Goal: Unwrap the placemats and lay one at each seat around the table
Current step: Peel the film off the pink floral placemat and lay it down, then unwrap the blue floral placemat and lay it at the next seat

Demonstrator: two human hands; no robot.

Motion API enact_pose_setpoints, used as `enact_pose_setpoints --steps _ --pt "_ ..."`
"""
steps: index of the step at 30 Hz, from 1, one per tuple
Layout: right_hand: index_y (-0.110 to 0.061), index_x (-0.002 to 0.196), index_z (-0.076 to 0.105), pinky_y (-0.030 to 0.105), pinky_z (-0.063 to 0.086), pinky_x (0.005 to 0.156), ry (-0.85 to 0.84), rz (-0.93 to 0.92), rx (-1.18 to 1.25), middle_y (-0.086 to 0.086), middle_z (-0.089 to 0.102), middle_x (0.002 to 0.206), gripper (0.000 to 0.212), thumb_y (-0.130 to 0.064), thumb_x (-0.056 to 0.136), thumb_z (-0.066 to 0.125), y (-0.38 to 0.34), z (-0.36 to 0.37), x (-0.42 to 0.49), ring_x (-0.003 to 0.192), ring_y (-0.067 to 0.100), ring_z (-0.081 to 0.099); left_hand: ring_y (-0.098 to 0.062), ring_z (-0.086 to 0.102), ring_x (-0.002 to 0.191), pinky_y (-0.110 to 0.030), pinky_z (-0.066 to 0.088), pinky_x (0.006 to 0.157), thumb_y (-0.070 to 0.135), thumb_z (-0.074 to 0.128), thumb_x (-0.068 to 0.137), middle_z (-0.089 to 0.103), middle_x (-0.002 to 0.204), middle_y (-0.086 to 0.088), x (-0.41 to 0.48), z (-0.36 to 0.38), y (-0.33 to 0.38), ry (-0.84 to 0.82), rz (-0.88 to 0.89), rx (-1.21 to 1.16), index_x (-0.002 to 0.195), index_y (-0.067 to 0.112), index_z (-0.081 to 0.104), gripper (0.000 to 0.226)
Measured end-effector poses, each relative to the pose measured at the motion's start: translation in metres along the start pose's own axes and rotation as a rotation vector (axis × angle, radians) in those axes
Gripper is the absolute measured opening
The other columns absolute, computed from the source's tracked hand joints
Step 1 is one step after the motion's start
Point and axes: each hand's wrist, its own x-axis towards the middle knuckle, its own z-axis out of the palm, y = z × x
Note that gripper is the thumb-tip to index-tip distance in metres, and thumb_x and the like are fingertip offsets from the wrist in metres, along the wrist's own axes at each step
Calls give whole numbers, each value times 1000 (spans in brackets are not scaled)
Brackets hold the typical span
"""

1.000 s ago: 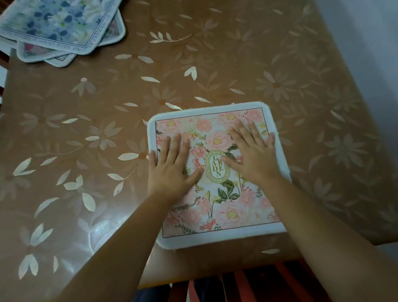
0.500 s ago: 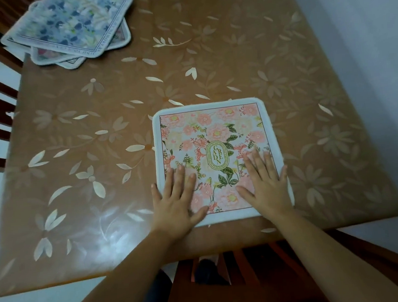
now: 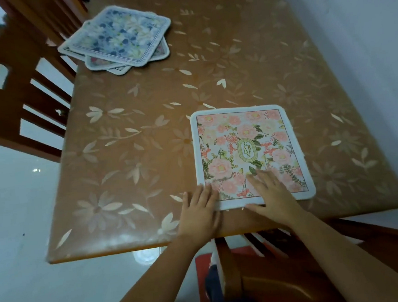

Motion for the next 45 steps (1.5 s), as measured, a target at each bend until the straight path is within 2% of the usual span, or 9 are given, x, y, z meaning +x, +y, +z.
enact_pose_setpoints --steps 3,6,9,17,24,32,36,40,45 --pt "-26 140 23 39 23 109 41 -105 55 2 25 151 66 -47 85 54 -49 -17 0 137 19 20 -25 30 132 -45 19 107 30 45 90 43 139 -10 -32 -29 -25 143 -23 -141 132 13 40 46" --pt "-22 136 33 38 26 108 70 -184 -10 3 33 147 58 -44 86 53 -109 -22 -1 134 19 27 -33 48 118 -52 33 99 19 59 82 59 120 -15 -70 -58 -57 325 0 -126 117 7 55 38" --pt "-22 136 35 37 28 106 101 -236 -54 4 35 145 55 -40 87 54 -171 -22 -7 132 20 30 -35 54 111 -58 41 92 17 64 77 63 113 -18 -112 -82 -91 419 -8 -87 110 3 60 36" --pt "-18 131 43 40 32 104 306 -299 -16 7 48 136 50 -31 86 57 -345 3 -36 126 25 40 -36 53 113 -52 40 92 19 67 74 62 114 -18 -217 -124 -185 501 -60 20 109 4 60 39" --pt "-23 134 37 43 30 105 359 -276 24 3 44 139 50 -33 87 53 -441 7 -40 129 22 35 -39 50 117 -57 38 92 19 68 75 60 120 -20 -258 -151 -236 572 -139 -49 111 3 60 40" --pt "-25 136 33 40 23 108 445 -322 17 2 39 143 52 -33 89 52 -520 -27 16 133 20 30 -39 46 121 -61 34 96 27 57 80 56 126 -20 -257 -199 -323 629 -185 -70 116 5 57 42" --pt "-26 137 30 47 23 110 466 -271 47 1 35 146 53 -36 89 49 -558 -44 62 135 20 26 -39 45 122 -60 32 98 30 51 81 55 127 -20 -233 -241 -379 634 -159 -11 117 5 56 45" --pt "-25 139 27 50 23 112 453 -231 72 2 32 148 54 -37 90 47 -595 -62 110 136 21 24 -38 43 124 -59 29 100 28 56 82 54 129 -19 -202 -277 -425 584 -110 7 118 6 56 42" --pt "-24 138 29 48 23 112 443 -183 83 3 33 147 54 -37 90 47 -629 -75 158 135 23 27 -39 42 125 -60 28 100 23 64 81 53 129 -21 -174 -303 -479 547 -75 50 120 4 54 45"
